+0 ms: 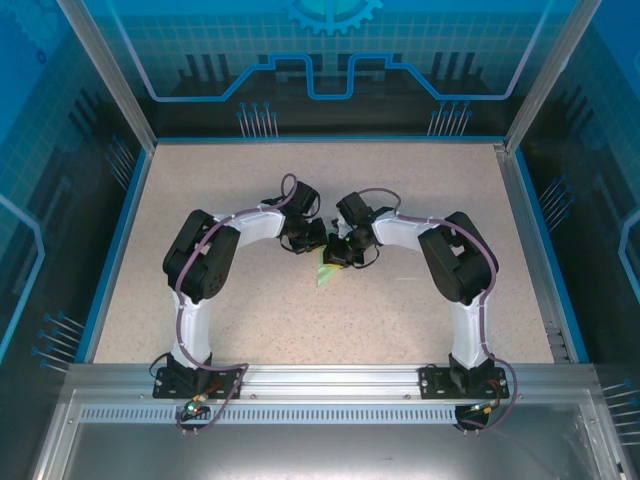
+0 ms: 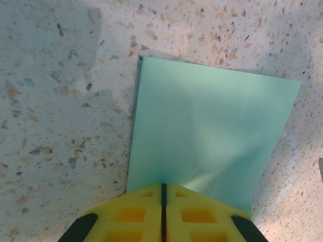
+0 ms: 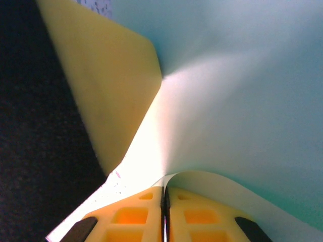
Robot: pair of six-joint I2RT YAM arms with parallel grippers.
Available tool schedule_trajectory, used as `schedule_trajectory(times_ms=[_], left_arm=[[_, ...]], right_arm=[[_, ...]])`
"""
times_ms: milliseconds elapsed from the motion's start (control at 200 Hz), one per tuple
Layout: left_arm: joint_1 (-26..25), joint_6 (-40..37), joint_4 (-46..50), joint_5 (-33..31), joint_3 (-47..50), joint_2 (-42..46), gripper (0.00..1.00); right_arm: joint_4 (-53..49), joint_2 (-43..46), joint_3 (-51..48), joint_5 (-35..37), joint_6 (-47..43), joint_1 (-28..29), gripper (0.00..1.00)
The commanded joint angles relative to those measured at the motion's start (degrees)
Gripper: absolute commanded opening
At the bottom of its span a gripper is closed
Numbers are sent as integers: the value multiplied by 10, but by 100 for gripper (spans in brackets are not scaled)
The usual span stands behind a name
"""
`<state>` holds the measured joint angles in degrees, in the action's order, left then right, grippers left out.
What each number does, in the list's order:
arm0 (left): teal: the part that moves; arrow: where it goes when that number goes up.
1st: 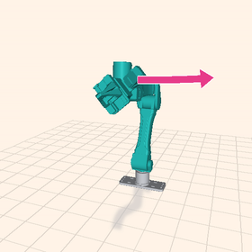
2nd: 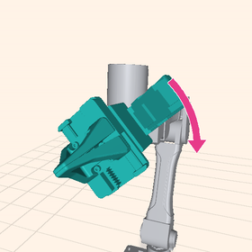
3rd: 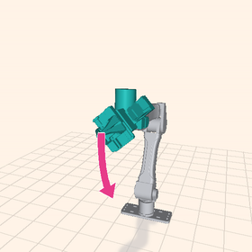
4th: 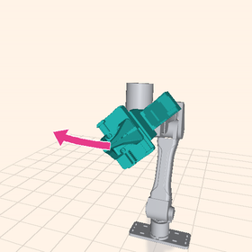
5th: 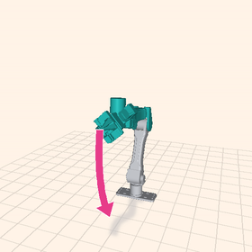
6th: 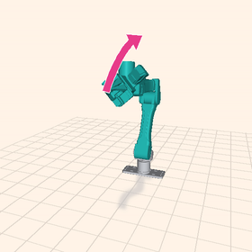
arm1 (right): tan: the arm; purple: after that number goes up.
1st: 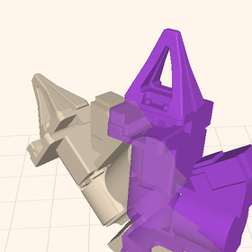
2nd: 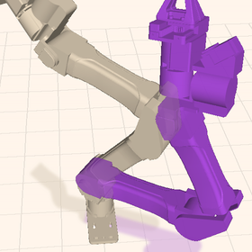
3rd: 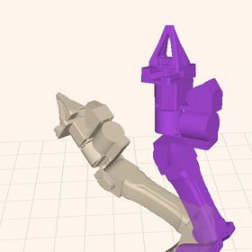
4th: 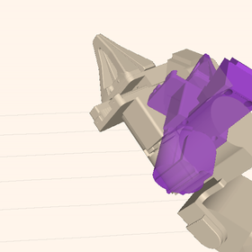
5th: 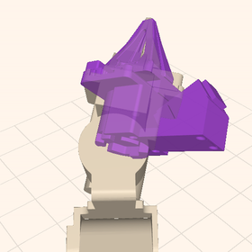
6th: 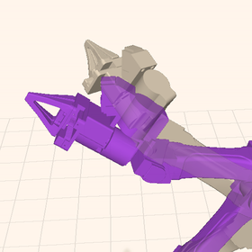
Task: Fold a paper plane with a square sheet of paper (pick it up from the middle)
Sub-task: Third fold the triangle at the center of the table.
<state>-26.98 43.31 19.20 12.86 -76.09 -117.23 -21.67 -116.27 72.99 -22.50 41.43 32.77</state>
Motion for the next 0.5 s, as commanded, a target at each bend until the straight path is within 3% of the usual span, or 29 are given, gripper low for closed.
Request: schedule_trajectory(times_ms=[0,490], left_arm=[[0,-14,21,-2,-8,-5,9],[0,-16,22,-2,-8,-1,9]], right_arm=[[-17,-15,21,10,-12,10,11],[-27,-22,21,11,-19,9,10]])
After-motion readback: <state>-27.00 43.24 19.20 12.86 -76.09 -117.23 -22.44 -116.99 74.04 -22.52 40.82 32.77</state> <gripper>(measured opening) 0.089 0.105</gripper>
